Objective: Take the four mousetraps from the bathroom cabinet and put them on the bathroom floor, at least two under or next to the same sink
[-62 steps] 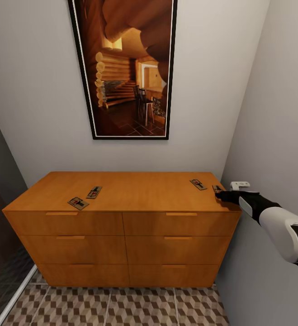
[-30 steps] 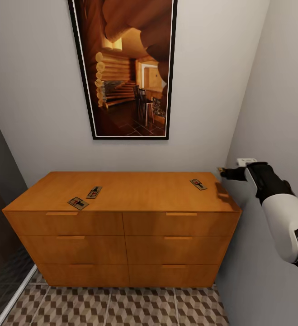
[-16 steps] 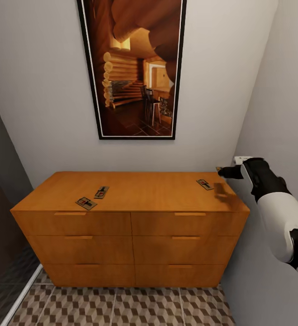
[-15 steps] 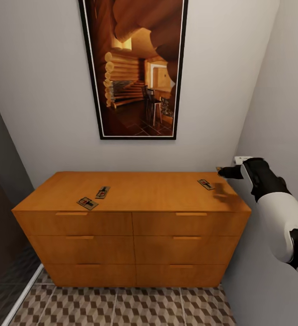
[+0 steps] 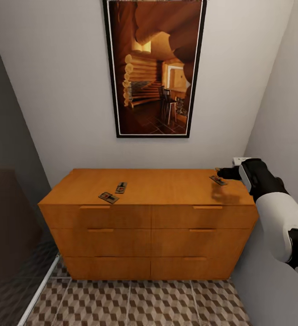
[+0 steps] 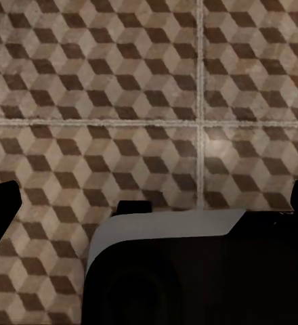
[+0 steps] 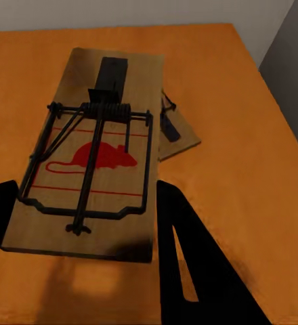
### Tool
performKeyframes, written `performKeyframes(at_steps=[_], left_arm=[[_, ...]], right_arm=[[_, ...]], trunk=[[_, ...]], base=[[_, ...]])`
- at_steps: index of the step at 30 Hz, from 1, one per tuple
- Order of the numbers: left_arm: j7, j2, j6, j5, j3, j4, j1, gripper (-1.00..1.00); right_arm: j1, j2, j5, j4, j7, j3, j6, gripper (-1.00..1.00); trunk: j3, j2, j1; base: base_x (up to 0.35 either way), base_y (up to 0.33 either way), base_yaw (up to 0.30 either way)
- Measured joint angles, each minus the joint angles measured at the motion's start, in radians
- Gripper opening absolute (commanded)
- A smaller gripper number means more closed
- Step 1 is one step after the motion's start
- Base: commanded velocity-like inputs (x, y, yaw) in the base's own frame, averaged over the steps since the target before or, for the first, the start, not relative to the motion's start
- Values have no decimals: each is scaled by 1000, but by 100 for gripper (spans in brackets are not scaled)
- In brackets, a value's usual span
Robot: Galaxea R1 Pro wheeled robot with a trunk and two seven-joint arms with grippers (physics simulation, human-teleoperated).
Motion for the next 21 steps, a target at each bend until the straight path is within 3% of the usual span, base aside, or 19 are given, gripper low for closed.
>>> performKeyframes(at_steps=[21], left_arm=[[0, -2, 0, 0, -1, 0, 0, 100]], right_arm=[[0, 1, 0, 13, -9, 0, -1, -100]], trunk=[[0, 0, 0]], base=[[-296, 105, 0]])
